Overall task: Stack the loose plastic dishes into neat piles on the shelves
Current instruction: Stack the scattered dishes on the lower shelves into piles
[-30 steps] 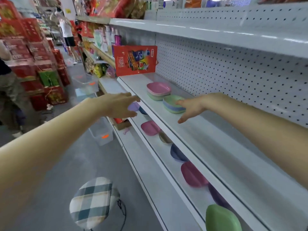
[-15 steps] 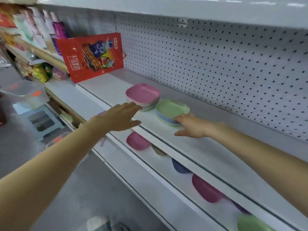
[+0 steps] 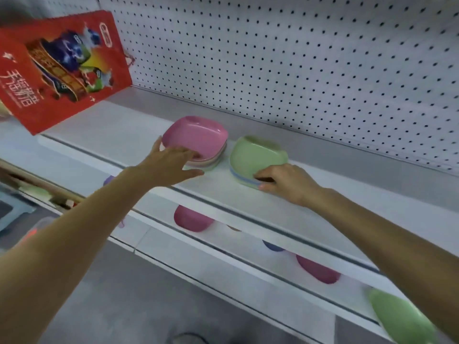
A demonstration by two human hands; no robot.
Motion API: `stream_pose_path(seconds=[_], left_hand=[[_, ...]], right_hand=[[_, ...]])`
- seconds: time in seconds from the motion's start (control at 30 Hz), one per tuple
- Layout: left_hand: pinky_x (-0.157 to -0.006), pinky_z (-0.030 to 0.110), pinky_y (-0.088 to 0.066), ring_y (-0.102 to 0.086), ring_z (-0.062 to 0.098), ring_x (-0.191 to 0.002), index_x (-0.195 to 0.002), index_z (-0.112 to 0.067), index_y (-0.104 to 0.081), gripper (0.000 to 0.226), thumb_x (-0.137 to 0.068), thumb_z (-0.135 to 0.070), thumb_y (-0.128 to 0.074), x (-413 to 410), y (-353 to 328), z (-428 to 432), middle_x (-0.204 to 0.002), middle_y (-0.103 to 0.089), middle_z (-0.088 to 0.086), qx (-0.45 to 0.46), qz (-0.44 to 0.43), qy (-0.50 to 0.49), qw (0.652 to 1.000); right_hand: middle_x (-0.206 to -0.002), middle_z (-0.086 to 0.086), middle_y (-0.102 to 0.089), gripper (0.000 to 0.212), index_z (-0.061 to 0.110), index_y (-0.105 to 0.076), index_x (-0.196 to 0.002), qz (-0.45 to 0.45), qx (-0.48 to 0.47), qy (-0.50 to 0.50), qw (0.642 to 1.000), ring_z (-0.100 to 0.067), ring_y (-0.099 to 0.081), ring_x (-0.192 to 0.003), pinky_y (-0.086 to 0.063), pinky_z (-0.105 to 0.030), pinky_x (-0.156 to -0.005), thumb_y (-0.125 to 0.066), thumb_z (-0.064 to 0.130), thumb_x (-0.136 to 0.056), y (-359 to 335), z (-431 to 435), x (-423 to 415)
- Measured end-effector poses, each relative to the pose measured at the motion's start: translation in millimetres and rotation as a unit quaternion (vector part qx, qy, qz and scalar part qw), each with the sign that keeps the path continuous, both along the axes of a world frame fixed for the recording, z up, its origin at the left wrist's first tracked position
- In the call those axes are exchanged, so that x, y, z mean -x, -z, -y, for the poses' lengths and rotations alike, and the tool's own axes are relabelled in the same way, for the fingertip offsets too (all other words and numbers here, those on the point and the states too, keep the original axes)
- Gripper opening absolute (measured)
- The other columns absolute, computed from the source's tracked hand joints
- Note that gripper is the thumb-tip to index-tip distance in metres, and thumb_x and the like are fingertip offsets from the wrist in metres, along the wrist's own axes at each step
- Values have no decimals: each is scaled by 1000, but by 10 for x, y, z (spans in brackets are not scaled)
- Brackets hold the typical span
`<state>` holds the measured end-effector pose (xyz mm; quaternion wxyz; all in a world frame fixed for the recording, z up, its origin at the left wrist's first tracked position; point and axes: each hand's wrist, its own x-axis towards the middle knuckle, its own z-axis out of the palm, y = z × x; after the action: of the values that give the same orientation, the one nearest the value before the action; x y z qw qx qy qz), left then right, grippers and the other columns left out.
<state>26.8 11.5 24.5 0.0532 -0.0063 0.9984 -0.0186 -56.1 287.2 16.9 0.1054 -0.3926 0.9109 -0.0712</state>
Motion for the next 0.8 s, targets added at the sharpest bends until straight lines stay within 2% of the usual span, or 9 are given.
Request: stream_pose_path(seconds=[0.13,0.23,0.3,0.37,0.53,0.73,0.8], left_hand=[[-115,44,-9,-33,16,-137,-138,-37,-39,69,-81,-75,-33,217,28,100,-144,-42,-9,-25,8,-12,1000],[-113,39,-17,-38,19,-133,-138,-36,-41,61,-85,-66,-41,381,0,107,-143,-44,-7,-37,8,-19,999],[-108,37,-28,-44,24,-127,-139,-31,-42,62,-86,-63,-44,469,-49,87,-141,-47,-1,-36,16,-5,999],[-105,36,-33,-46,26,-125,-139,-27,-42,63,-86,-61,-46,527,-86,64,-140,-48,4,-41,28,-5,999],[-106,37,-32,-41,27,-130,-142,-24,-38,65,-88,-58,-47,563,-79,-33,-145,-42,7,-63,58,-28,996],[-109,38,-29,-37,28,-133,-145,-24,-32,67,-89,-56,-47,552,-97,-88,-146,-38,9,-70,105,-57,990],[-110,38,-28,-36,28,-134,-145,-25,-31,67,-88,-56,-47,561,-116,-104,-147,-37,8,-65,106,-64,990]], right_hand=[[-113,2,-63,23,26,-59,-112,-13,-21,-8,1000,-26,-56,-103,-47,-42,-85,-47,36,-95,30,12,23],[-107,3,-64,23,26,-58,-111,-27,-29,-6,999,-25,-56,-99,-46,-38,-81,-43,36,-97,53,24,68],[-101,3,-64,24,27,-59,-111,-30,-33,-1,999,-24,-56,-96,-44,-35,-78,-41,36,-98,41,50,116],[-101,1,-65,25,25,-60,-111,-31,-40,4,999,-25,-57,-96,-45,-35,-80,-41,36,-98,41,91,188],[-117,-2,-65,26,19,-63,-108,-20,-55,18,998,-27,-58,-109,-48,-43,-89,-48,34,-93,56,178,391],[-90,-3,-67,26,17,-66,-95,-3,-53,3,999,-28,-59,-91,-48,-33,-77,-58,40,-85,-30,220,485],[-102,-1,-66,40,17,-63,-107,28,-43,7,999,-25,-58,-100,-45,-32,-80,-60,48,-83,-56,245,539]])
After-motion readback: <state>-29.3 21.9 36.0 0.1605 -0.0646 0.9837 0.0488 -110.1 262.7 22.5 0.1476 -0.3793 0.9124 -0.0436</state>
